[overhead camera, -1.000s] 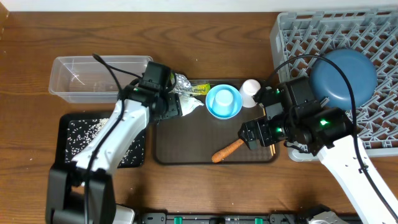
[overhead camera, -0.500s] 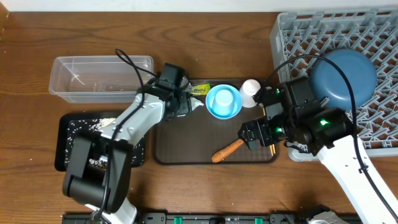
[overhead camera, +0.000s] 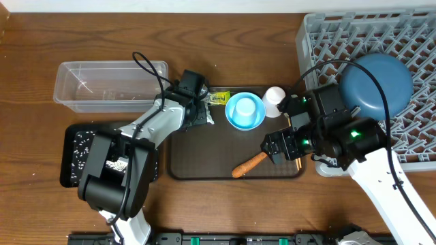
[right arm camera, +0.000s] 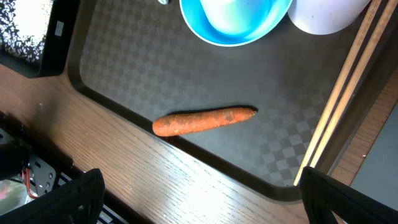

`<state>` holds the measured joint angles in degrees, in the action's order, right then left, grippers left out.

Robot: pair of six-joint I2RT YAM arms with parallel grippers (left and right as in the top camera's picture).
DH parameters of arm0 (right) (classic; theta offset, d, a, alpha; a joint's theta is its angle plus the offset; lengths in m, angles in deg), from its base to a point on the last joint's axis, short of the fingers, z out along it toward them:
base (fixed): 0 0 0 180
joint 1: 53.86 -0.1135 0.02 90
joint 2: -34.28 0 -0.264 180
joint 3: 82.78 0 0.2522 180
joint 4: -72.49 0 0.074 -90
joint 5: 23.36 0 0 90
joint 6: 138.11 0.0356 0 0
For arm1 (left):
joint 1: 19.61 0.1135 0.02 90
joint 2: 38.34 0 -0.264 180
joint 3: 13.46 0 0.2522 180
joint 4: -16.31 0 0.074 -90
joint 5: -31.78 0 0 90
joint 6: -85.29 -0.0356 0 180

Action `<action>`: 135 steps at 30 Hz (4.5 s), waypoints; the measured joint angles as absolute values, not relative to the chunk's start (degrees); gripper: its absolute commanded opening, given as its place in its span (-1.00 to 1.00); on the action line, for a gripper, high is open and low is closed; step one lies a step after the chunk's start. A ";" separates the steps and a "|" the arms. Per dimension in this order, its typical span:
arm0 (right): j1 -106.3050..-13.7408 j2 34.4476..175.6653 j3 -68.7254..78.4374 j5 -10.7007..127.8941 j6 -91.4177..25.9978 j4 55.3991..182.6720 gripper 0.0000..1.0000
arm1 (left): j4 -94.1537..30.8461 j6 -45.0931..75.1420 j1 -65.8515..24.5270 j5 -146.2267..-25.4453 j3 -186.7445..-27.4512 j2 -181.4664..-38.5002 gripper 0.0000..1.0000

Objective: Sort waste into correct bins and load items into the dishwasher rack
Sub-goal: 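Carry the tissue left and drop it into the clear plastic bin, then grasp the yellow and foil snack wrapper with the left gripper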

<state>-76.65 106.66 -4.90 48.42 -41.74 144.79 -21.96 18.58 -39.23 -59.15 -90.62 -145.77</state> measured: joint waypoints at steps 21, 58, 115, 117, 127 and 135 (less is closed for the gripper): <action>-76.65 106.66 -4.90 48.42 -41.74 144.82 0.99 | -34.00 18.58 -39.34 -53.20 -90.29 -110.52 -0.76; -76.65 106.66 -4.90 48.42 -41.74 144.82 0.99 | -7.82 17.81 -15.17 -45.29 -90.29 -132.90 0.38; -76.65 106.66 -4.90 48.42 -41.74 144.86 0.98 | -14.27 21.00 -37.42 -65.27 -90.33 -146.17 0.45; -76.65 106.66 -4.90 48.42 -41.74 144.86 0.99 | -13.96 20.98 -37.46 -64.92 -90.36 -146.28 0.32; -76.65 106.66 -4.90 48.42 -41.74 144.86 0.99 | -15.21 21.02 -37.46 -63.72 -90.36 -146.58 -0.31; -76.65 106.66 -4.90 48.42 -41.74 144.86 0.98 | -16.26 21.00 -37.46 -63.61 -90.36 -146.41 -0.52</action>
